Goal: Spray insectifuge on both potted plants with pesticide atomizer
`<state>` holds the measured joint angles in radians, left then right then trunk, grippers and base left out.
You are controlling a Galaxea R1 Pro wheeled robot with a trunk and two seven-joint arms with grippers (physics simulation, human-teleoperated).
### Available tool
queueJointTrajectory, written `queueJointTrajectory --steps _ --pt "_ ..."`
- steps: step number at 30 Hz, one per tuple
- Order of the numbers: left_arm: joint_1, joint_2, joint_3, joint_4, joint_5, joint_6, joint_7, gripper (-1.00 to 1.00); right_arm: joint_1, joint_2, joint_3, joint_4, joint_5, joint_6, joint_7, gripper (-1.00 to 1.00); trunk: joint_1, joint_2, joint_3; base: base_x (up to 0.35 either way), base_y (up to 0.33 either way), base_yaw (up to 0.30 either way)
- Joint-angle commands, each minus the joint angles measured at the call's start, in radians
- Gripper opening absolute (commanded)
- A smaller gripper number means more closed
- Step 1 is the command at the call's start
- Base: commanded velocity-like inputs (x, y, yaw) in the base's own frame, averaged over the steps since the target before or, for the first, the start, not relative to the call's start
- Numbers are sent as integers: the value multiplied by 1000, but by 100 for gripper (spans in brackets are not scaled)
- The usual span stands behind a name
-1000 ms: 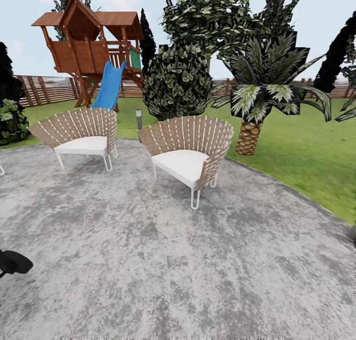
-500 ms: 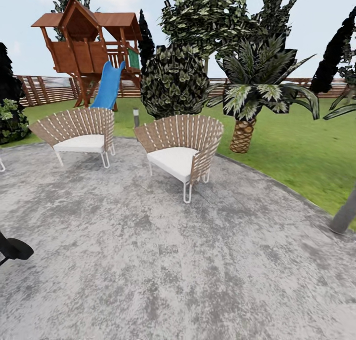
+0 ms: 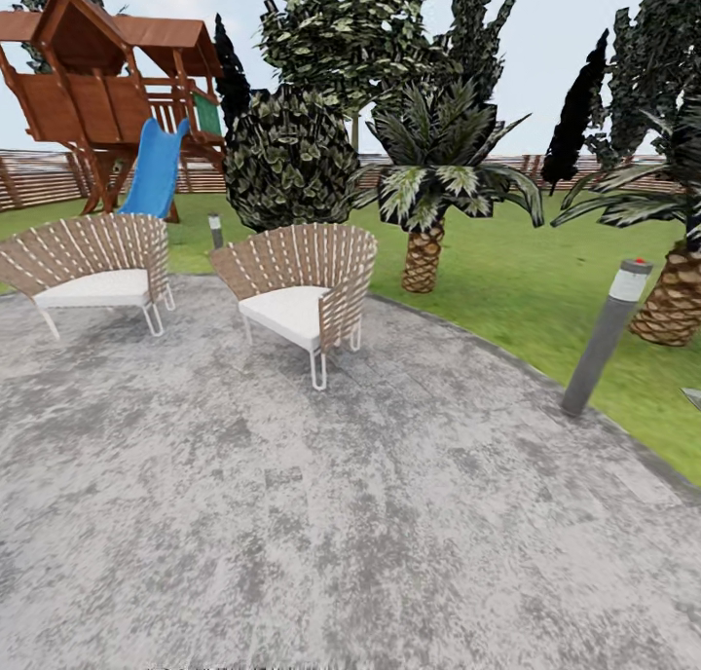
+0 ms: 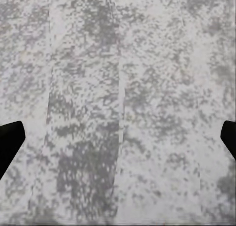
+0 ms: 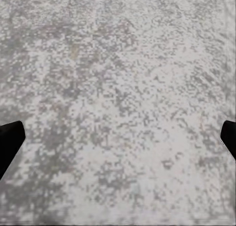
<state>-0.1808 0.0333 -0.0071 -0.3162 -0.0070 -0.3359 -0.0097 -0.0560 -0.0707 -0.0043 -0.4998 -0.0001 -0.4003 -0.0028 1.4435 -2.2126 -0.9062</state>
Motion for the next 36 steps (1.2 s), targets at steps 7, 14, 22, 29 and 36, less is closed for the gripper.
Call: queueJointTrajectory --steps 7,14,22,29,36 --pt "0 0 -1 0 -1 -3 -1 100 -1 0 0 1 0 -3 -1 100 -1 0 -1 -250 -188 -298" --pt "0 0 -1 0 -1 -2 -1 100 -1 0 0 1 0 -3 -1 100 -1 0 -1 -217 -194 -298" --pt "0 1 -1 0 -1 -2 -1 100 -1 0 0 1 0 -3 -1 100 -1 0 -1 -48 -251 -273" --pt "0 1 -1 0 -1 -2 -1 100 -1 3 1 -2 0 -4 -2 100 -1 0 -1 -2 -271 -38" --pt "0 1 -1 0 -1 -2 -1 100 -1 3 1 1 0 -3 -2 100 -1 0 -1 0 -272 0"
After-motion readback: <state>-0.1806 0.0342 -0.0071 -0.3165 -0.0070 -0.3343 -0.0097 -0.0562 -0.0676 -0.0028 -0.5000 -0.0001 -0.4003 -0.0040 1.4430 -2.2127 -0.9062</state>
